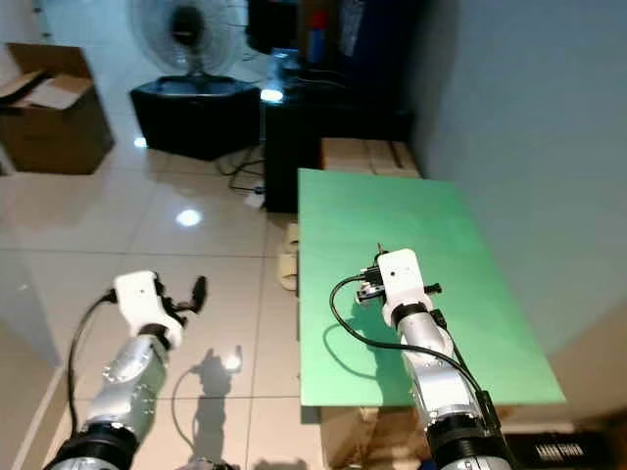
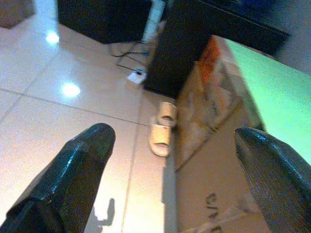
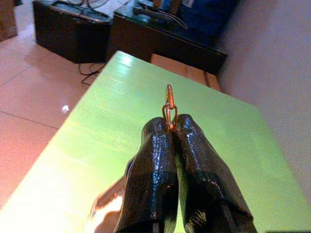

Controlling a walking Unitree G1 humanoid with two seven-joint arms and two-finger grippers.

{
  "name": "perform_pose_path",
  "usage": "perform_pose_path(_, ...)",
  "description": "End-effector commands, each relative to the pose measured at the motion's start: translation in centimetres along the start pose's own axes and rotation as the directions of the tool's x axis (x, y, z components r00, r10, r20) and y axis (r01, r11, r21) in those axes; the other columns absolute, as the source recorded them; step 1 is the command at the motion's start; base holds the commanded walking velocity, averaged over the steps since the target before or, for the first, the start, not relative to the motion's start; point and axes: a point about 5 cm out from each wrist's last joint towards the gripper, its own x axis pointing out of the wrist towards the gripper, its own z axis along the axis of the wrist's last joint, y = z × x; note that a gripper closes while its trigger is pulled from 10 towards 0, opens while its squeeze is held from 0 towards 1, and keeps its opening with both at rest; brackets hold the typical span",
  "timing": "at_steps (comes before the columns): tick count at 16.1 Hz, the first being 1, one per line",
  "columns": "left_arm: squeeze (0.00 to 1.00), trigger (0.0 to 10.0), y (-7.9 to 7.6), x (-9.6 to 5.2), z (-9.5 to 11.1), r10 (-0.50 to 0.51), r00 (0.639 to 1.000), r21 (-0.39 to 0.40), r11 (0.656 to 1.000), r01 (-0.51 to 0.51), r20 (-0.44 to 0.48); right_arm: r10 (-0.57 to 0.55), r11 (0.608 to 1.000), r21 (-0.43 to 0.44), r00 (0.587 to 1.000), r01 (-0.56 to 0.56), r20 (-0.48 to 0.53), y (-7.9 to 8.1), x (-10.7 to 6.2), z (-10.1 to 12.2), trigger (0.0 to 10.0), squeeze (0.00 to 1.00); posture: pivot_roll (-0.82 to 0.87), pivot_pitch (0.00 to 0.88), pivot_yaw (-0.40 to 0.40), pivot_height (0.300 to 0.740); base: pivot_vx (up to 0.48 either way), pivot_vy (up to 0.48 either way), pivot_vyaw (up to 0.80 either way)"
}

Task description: Hang keys on a hook

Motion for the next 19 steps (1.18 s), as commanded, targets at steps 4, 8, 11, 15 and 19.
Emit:
perform_pose_path(4, 0.00, 10.0, -0.9, 0.0, 0.8, -0.064, 0.996, 0.045, 0.997, 0.062, 0.057, -0.052, 0.999, 0.015, 0.997, 0.051, 0.055, -1.1, -0.3, 0.6, 0.0, 0.00, -0.18, 0.000, 0.000, 0.740, 0.000, 0.000, 0.00)
perform_pose_path(8, 0.00, 10.0, -1.2, 0.4, 1.7, -0.085, 0.993, 0.063, 0.995, 0.080, 0.078, -0.108, 0.992, 0.070, 0.991, 0.103, 0.075, -1.2, -0.3, 0.6, 0.0, 0.00, -0.18, 0.000, 0.037, 0.740, 0.000, 0.000, 0.00)
perform_pose_path(11, 0.00, 10.0, -1.3, 0.5, 2.5, -0.114, 0.989, 0.078, 0.991, 0.106, 0.098, -0.098, 0.992, 0.085, 0.989, 0.089, 0.107, -0.3, -0.1, 1.1, 0.0, 0.00, -0.18, 0.000, 0.064, 0.740, 0.000, 0.000, 0.00)
perform_pose_path(15, 0.00, 10.0, -1.2, 0.7, 3.1, -0.130, 0.986, 0.103, 0.987, 0.119, 0.106, -0.085, 0.993, 0.088, 0.992, 0.077, 0.095, 0.3, 0.1, 0.8, 0.0, 0.00, -0.17, 0.000, 0.076, 0.740, 0.000, 0.000, 0.00)
perform_pose_path(19, 0.00, 10.0, -1.0, 0.7, 3.2, -0.138, 0.986, 0.136, 0.983, 0.125, 0.096, -0.073, 0.993, 0.093, 0.996, 0.068, 0.049, 1.0, 0.2, 0.0, 0.0, 0.00, -0.16, 0.000, 0.087, 0.740, 0.000, 0.000, 0.00)
